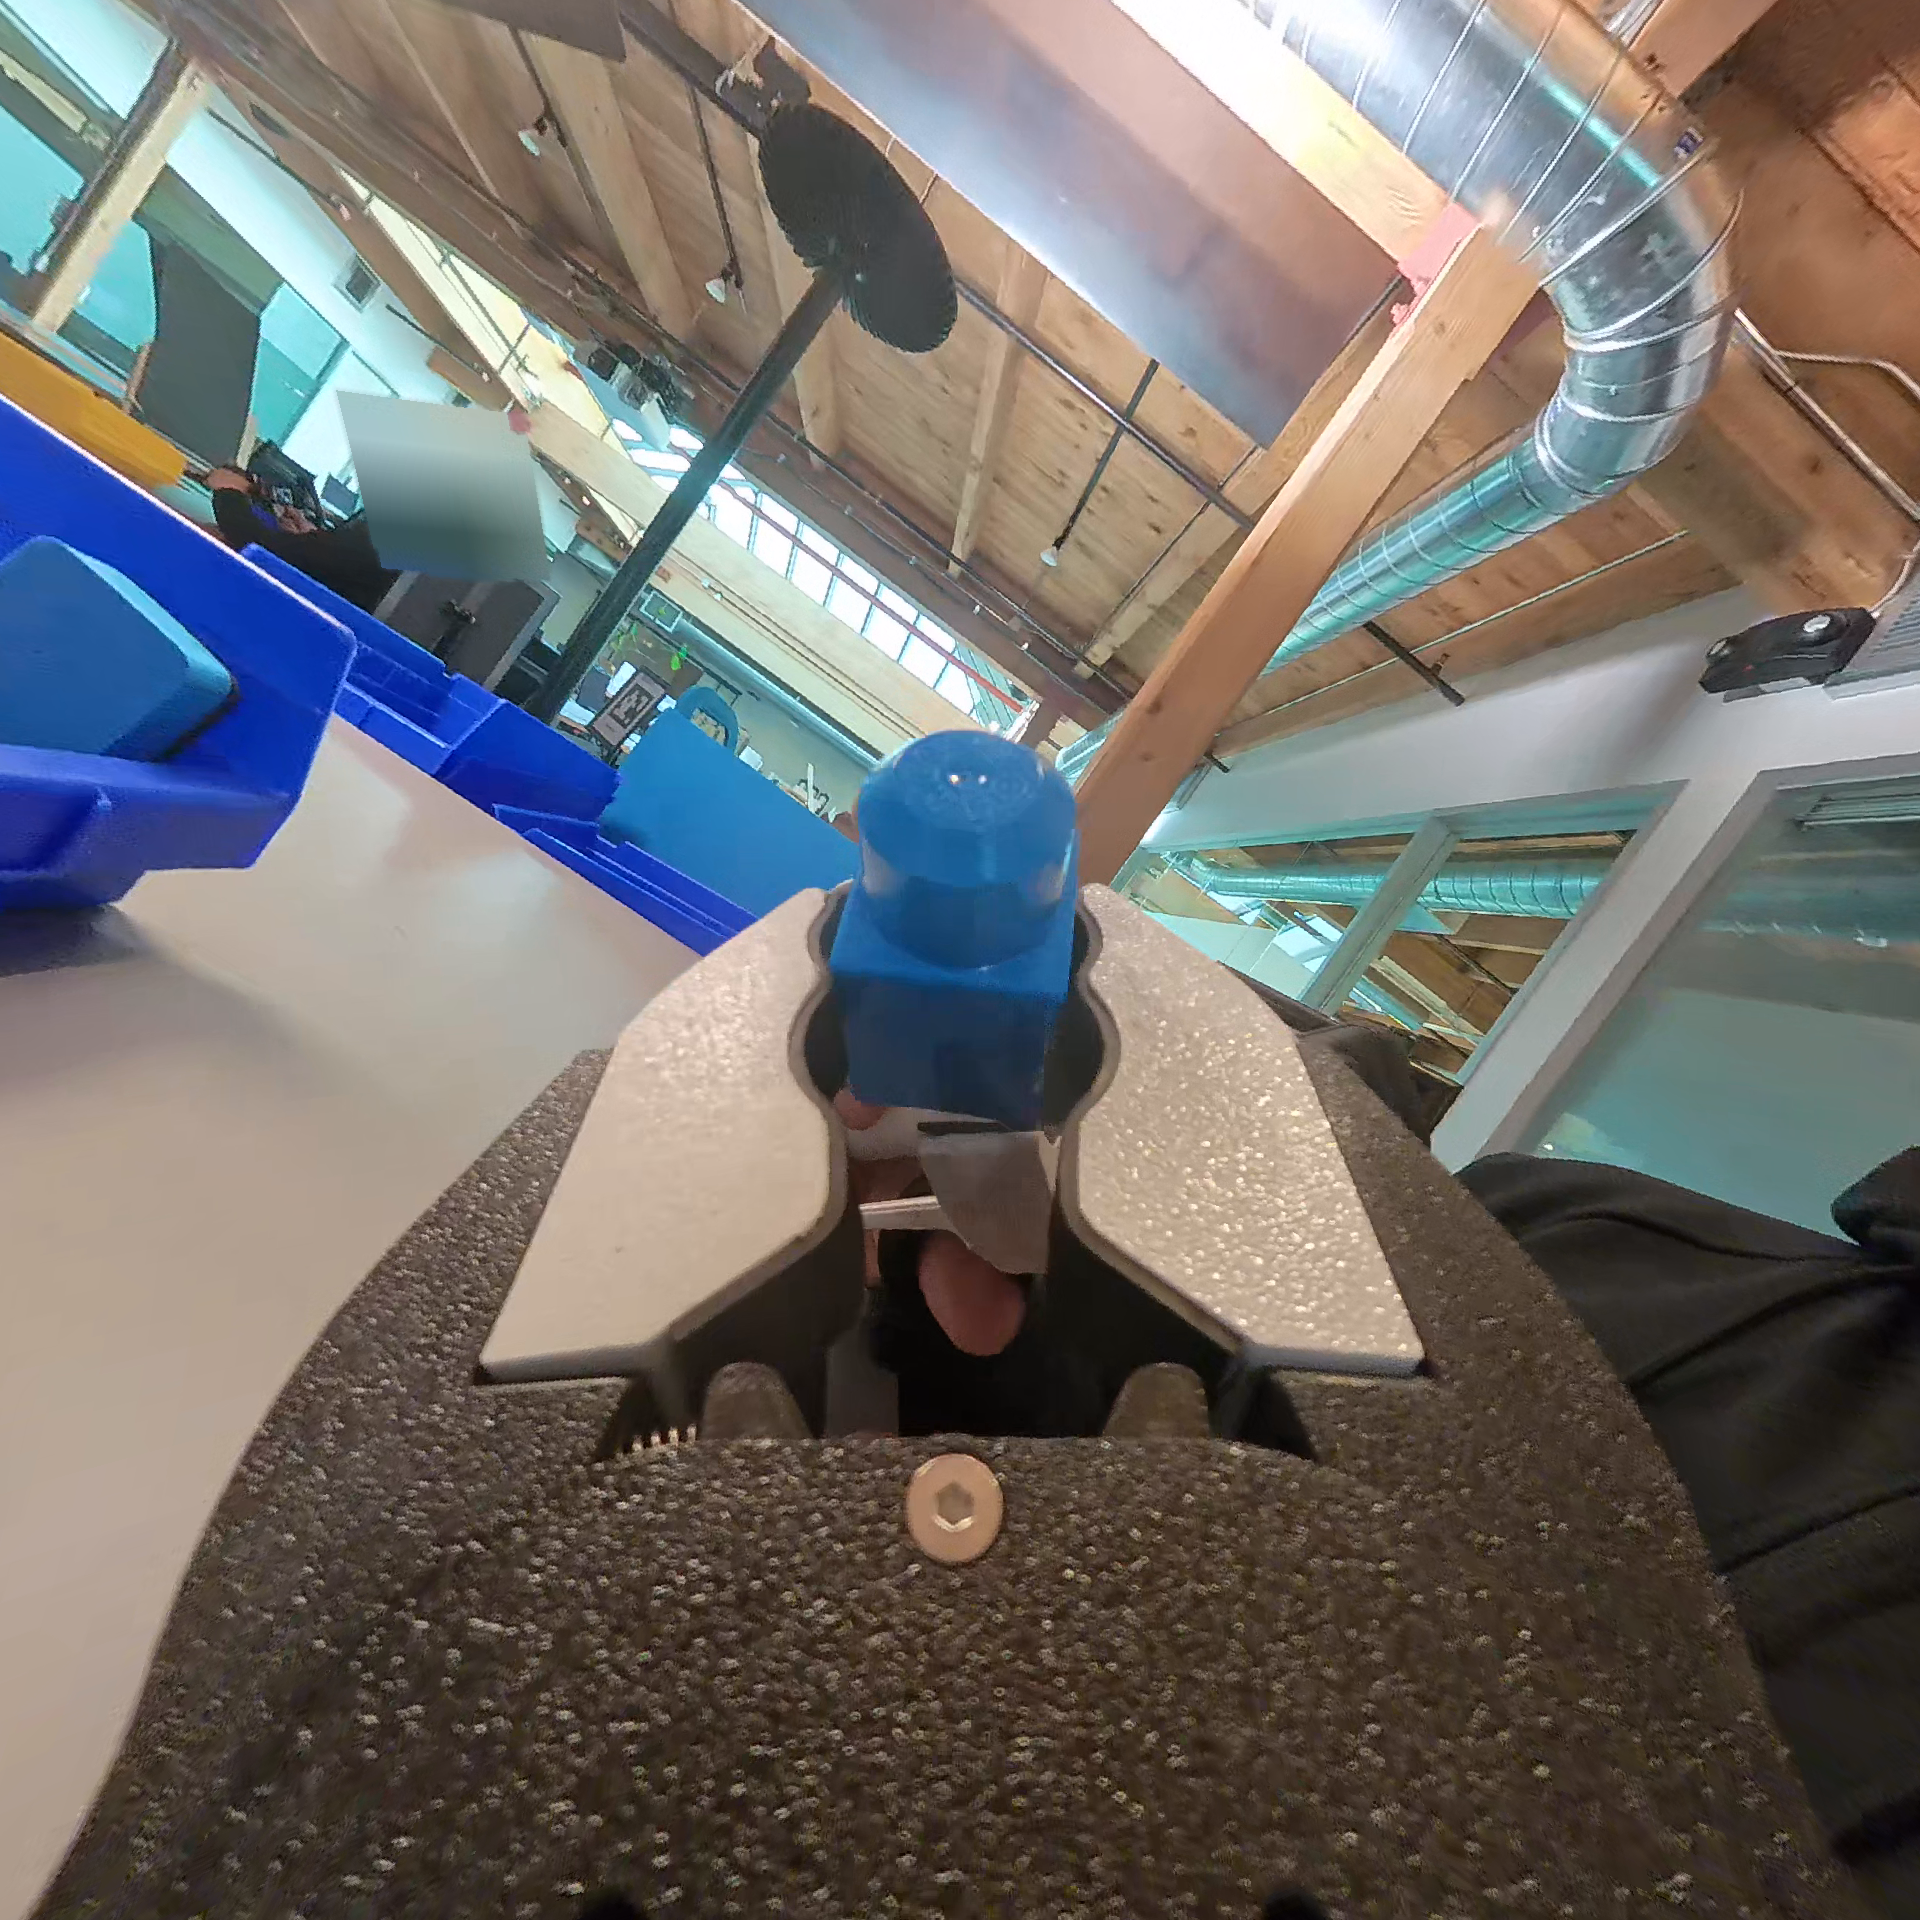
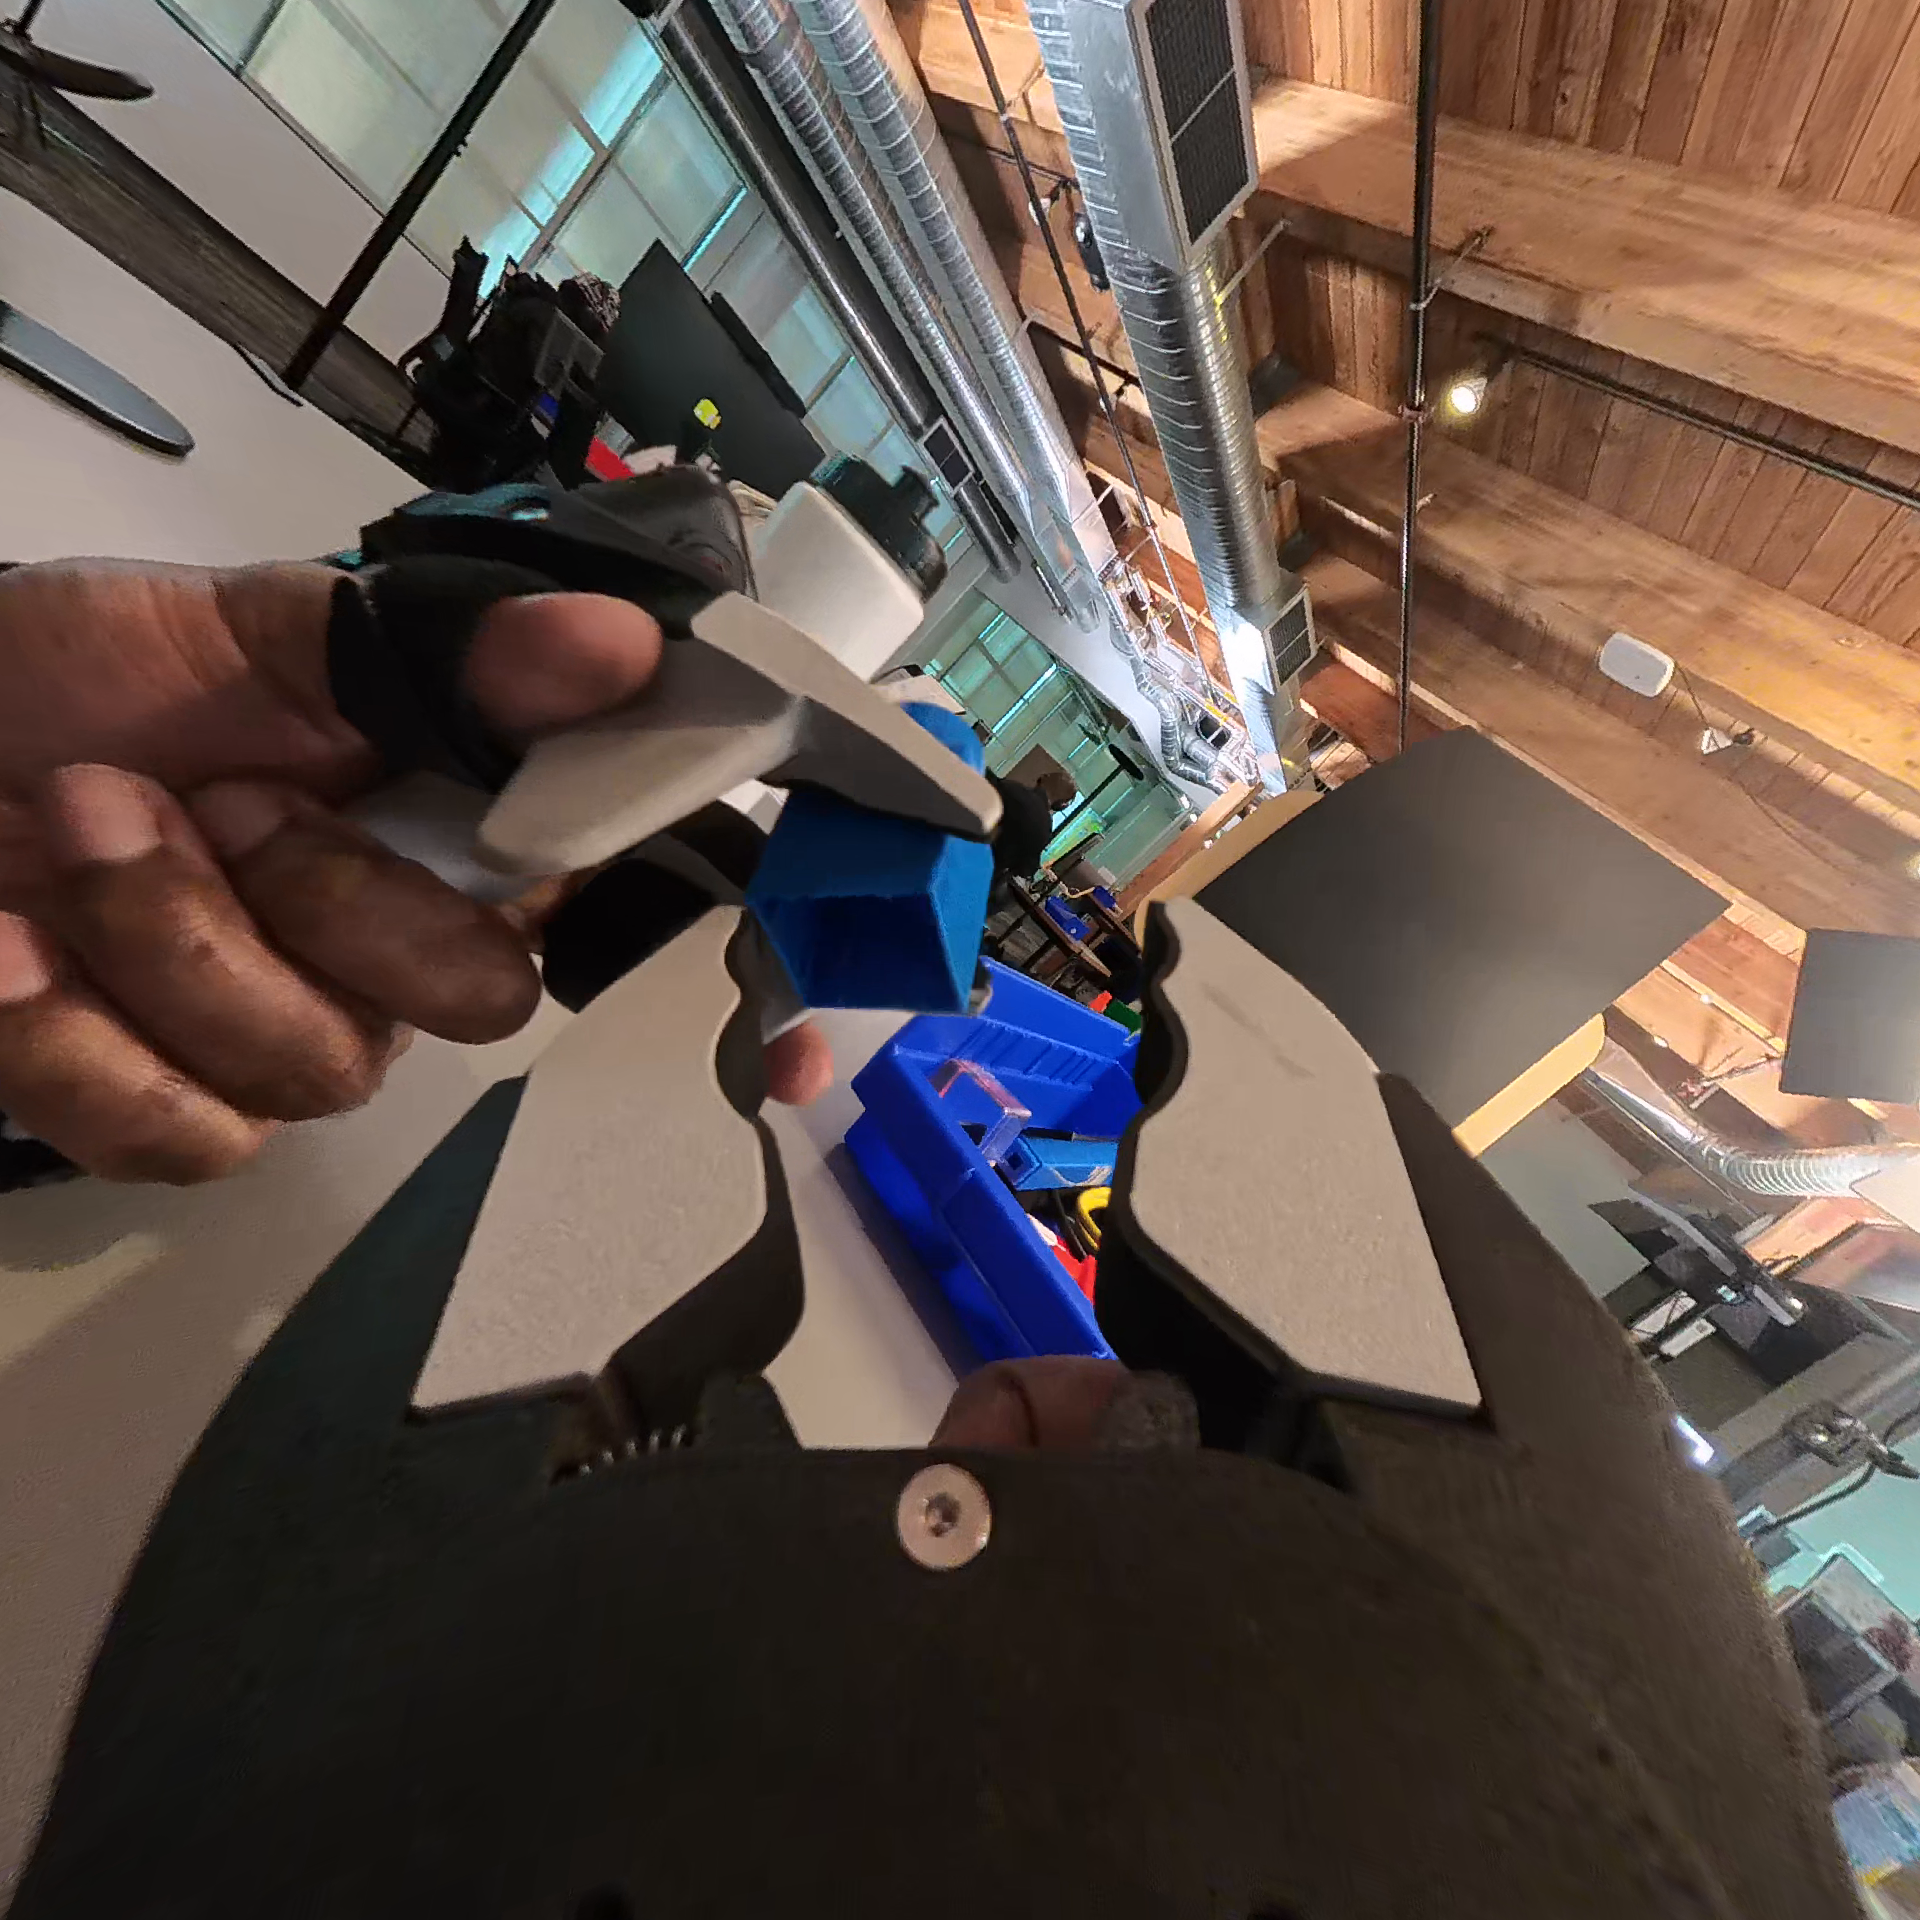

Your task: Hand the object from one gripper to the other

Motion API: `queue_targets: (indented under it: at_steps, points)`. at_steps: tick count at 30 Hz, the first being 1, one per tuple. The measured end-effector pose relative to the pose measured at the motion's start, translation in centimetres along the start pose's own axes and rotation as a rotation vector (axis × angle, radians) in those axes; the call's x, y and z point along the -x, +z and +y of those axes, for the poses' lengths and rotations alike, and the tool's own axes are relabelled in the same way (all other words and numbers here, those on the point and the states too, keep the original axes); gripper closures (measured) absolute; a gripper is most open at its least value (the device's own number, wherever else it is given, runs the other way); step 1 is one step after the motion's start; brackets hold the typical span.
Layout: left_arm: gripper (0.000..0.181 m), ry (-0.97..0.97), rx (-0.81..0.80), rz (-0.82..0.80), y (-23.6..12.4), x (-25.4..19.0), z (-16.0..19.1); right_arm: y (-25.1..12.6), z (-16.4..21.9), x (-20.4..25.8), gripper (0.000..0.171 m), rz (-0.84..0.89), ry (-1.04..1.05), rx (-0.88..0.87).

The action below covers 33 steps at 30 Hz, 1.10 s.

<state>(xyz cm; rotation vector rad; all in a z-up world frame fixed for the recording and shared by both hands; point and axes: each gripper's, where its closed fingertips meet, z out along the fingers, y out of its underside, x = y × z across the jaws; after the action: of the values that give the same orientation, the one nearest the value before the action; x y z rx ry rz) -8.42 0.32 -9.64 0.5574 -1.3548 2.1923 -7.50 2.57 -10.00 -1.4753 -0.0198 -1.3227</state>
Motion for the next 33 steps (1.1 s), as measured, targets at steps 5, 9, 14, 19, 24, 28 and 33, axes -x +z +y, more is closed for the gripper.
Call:
queue_targets:
  at_steps: [5, 9, 14, 19, 24, 28, 33]
  points:
    - [0.142, -0.049, 0.007, -0.025, 0.2, 0.6, 0.2, 0.2, 0.7, 1.2, 0.135, -0.048, -0.043, 0.035]
    - [0.14, -0.03, 0.014, -0.035, 0.3, 0.7, 0.4, 0.1, 1.0, 0.0, 0.136, -0.053, 0.131, 0.04]
    - [0.121, 0.299, 0.01, -0.149, -0.4, 0.7, -0.7, -0.3, 0.9, 0.1, 0.136, -0.24, 0.53, 0.018]
    - [0.121, 0.646, 0.076, -0.144, -2.8, -0.4, -2.0, -1.3, 1.1, 1.2, 0.136, -0.517, 0.926, 0.039]
    - [0.129, 0.454, 0.168, -0.051, -3.5, -0.6, -1.3, -2.6, -0.4, 2.6, 0.136, -0.743, 1.098, 0.012]
    - [0.129, 0.375, 0.275, -0.012, -3.2, -0.8, 0.4, -2.9, -0.9, 3.3, 0.136, -0.785, 1.061, 0.005]
    - [0.131, 0.365, 0.335, -0.003, -3.0, -1.0, 1.4, -2.9, -0.7, 3.5, 0.136, -0.788, 1.061, 0.02]
